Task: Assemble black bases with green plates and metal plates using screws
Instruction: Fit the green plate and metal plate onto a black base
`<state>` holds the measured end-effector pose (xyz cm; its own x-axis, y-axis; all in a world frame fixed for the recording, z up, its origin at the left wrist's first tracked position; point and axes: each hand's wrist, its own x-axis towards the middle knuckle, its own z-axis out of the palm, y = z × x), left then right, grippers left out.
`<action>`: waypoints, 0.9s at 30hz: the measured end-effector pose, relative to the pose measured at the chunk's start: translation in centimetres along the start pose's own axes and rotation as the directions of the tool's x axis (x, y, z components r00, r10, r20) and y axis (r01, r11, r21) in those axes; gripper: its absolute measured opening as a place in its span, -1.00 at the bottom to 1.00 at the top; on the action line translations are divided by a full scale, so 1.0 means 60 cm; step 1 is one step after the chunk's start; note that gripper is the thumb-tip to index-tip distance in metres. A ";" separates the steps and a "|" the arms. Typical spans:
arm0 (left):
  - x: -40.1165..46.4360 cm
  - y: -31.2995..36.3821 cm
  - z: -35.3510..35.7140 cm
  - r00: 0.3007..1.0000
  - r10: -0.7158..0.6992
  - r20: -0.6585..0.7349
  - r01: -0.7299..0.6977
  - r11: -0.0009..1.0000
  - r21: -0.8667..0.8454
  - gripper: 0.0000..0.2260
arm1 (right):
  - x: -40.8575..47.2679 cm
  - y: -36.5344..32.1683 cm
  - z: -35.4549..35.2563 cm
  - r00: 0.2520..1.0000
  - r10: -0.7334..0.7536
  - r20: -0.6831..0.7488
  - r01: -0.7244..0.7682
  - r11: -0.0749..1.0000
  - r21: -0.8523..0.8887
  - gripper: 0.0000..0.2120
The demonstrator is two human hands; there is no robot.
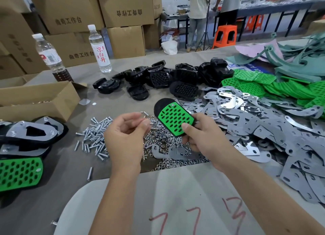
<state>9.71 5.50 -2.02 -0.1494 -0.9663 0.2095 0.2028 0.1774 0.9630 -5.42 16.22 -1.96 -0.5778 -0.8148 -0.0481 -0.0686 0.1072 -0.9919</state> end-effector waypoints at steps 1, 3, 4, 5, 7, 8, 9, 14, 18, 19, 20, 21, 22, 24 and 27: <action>0.000 0.001 0.001 1.000 0.030 -0.007 -0.030 0.999 -0.023 -0.68 | -0.002 0.000 0.003 1.000 -0.012 0.012 0.013 1.000 -0.019 -0.93; -0.001 0.002 0.004 0.995 0.098 -0.021 -0.099 0.995 -0.022 -0.64 | -0.004 -0.001 0.008 0.999 -0.030 0.032 0.032 0.998 -0.046 -0.90; -0.001 0.002 0.006 0.992 0.122 -0.028 -0.123 0.992 -0.018 -0.64 | -0.006 -0.003 0.010 0.998 -0.039 0.040 0.041 0.997 -0.065 -0.89; -0.001 0.001 0.008 0.990 0.138 -0.032 -0.138 0.990 -0.009 -0.64 | -0.007 -0.003 0.012 0.998 -0.050 0.045 0.053 0.995 -0.088 -0.89; -0.001 -0.001 0.009 0.987 0.159 -0.033 -0.158 0.987 0.028 -0.65 | -0.010 -0.005 0.013 0.995 -0.082 0.054 0.088 0.987 -0.132 -0.92; -0.001 -0.002 0.009 0.986 0.164 -0.038 -0.163 0.986 0.042 -0.67 | -0.012 -0.006 0.012 0.993 -0.099 0.059 0.107 0.983 -0.151 -0.93; -0.001 -0.002 0.007 0.985 0.168 -0.044 -0.165 0.984 0.060 -0.68 | -0.014 -0.007 0.011 0.991 -0.114 0.064 0.123 0.978 -0.167 -0.93; -0.009 0.008 0.009 0.947 0.320 -0.029 -0.294 0.897 0.330 -0.73 | -0.019 -0.012 0.015 0.986 -0.149 0.076 0.163 0.963 -0.216 -0.91; -0.018 0.011 0.012 0.900 0.431 0.071 -0.413 0.786 0.460 -0.79 | -0.020 -0.011 0.015 0.984 -0.166 0.072 0.178 0.955 -0.235 -0.89; -0.017 0.010 0.011 0.910 0.408 0.070 -0.394 0.800 0.452 -0.80 | -0.020 -0.011 0.015 0.984 -0.162 0.072 0.175 0.956 -0.234 -0.90; -0.015 0.009 0.011 0.926 0.371 0.063 -0.361 0.830 0.426 -0.80 | -0.020 -0.010 0.015 0.985 -0.156 0.070 0.168 0.960 -0.226 -0.90; -0.013 0.009 0.011 0.942 0.330 0.054 -0.325 0.863 0.388 -0.80 | -0.019 -0.009 0.014 0.986 -0.151 0.066 0.162 0.963 -0.215 -0.91; -0.011 0.008 0.010 0.954 0.297 0.051 -0.296 0.890 0.348 -0.80 | -0.019 -0.008 0.013 0.987 -0.150 0.061 0.159 0.966 -0.205 -0.92; -0.011 0.007 0.011 0.963 0.263 0.056 -0.268 0.917 0.294 -0.82 | -0.018 -0.007 0.014 0.987 -0.155 0.050 0.162 0.967 -0.196 -0.93; -0.012 0.007 0.012 0.964 0.253 0.076 -0.264 0.929 0.259 -0.84 | -0.014 -0.004 0.012 0.985 -0.165 0.042 0.170 0.963 -0.207 -0.91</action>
<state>9.19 6.38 -1.65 -0.1668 -0.8727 0.4589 -0.0232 0.4687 0.8830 -4.29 16.47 -1.75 -0.5237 -0.8447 0.1110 -0.3329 0.0830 -0.9393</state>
